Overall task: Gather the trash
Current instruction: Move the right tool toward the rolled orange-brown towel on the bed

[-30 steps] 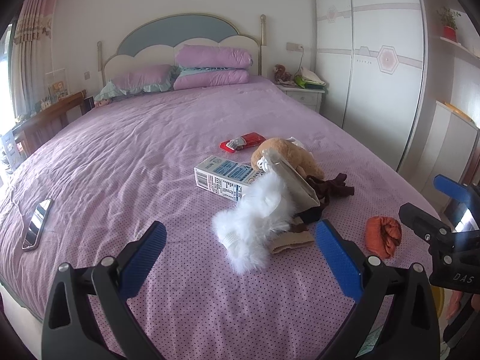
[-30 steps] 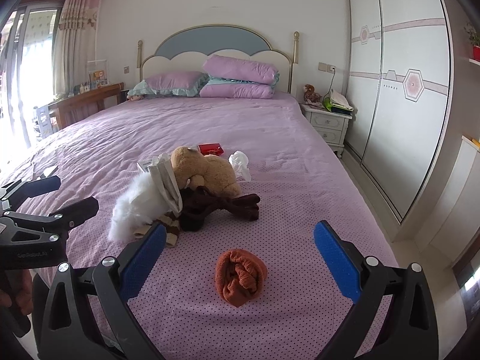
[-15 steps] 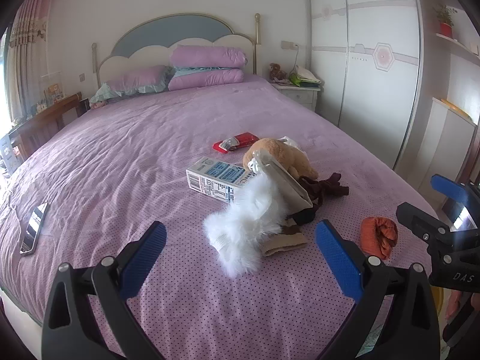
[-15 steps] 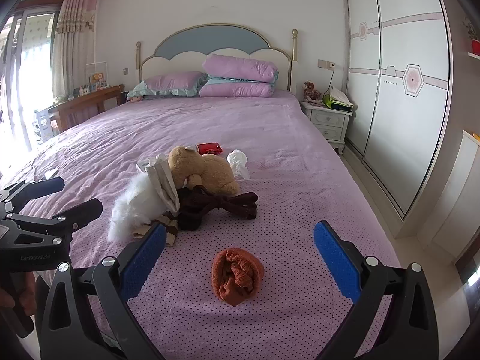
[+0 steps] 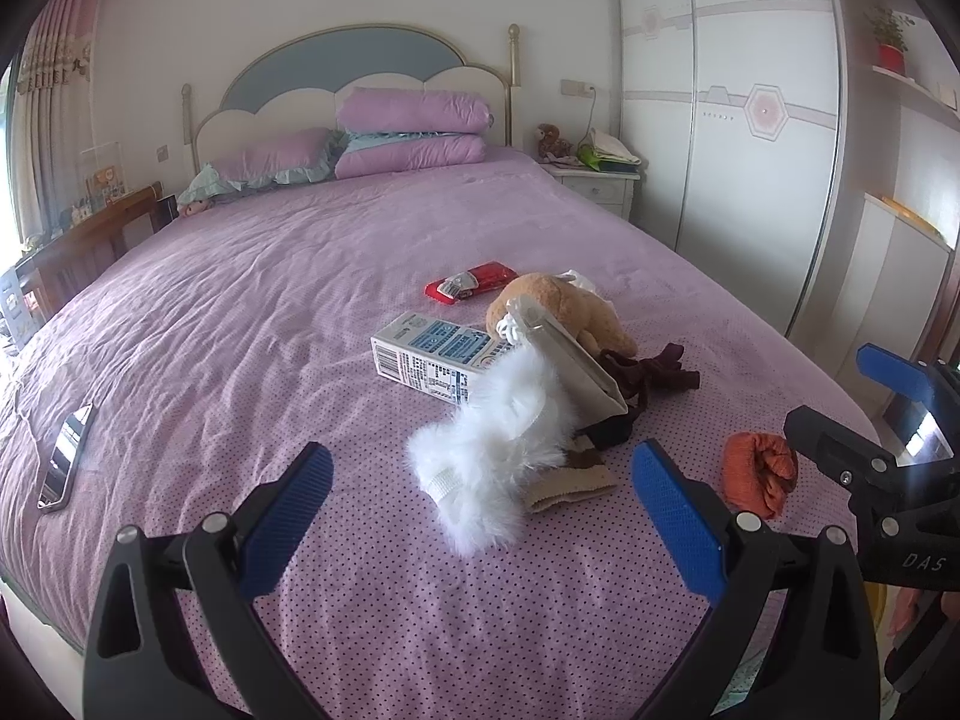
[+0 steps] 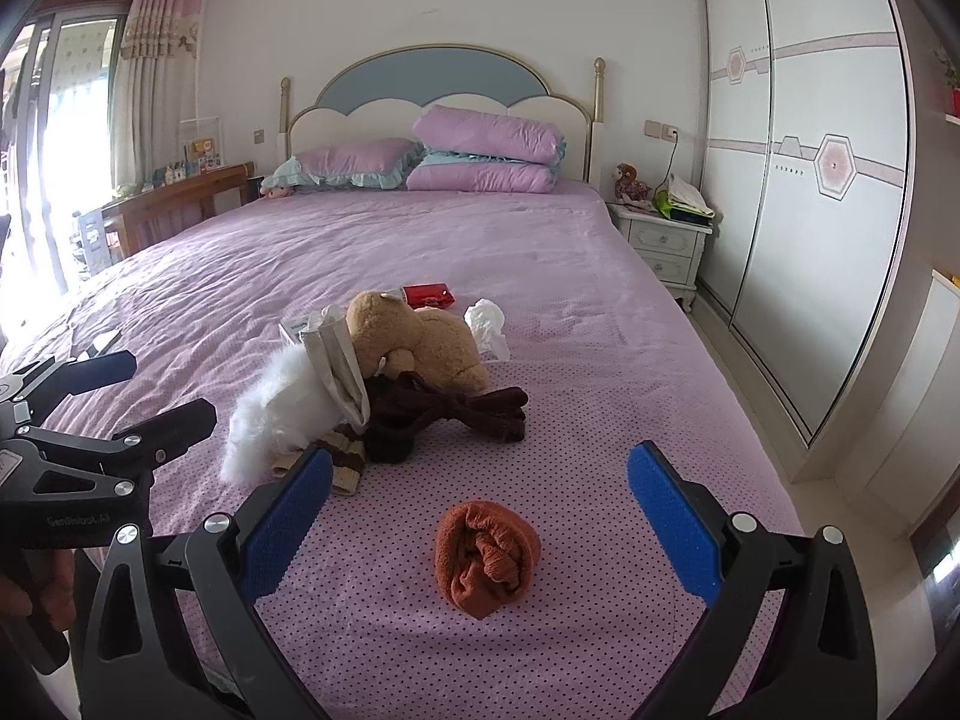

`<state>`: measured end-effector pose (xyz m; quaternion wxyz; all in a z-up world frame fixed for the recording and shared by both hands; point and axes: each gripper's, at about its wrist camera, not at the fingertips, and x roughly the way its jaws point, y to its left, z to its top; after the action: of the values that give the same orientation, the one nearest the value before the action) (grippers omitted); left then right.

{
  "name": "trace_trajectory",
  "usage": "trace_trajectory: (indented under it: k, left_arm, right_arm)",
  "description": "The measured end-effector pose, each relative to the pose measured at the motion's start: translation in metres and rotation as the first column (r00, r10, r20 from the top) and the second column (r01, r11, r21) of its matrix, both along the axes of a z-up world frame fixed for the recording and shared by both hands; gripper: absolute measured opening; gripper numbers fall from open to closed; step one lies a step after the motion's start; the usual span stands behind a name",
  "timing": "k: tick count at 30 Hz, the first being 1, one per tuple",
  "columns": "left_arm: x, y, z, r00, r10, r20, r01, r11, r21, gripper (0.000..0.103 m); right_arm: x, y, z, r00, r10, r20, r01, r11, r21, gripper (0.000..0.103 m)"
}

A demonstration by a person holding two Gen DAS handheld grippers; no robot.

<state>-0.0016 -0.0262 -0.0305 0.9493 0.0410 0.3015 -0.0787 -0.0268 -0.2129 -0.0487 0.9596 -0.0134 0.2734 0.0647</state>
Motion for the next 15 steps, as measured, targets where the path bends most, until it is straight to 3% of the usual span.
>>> trace_trajectory:
  k: [15]
  left_arm:
    - [0.0039,-0.0001,-0.0070,1.000,-0.002,-0.016,0.002,1.000,-0.002,0.099]
  right_arm:
    - [0.0031,0.0012,-0.0063,1.000,0.001,-0.017,-0.001,1.000,-0.006,0.095]
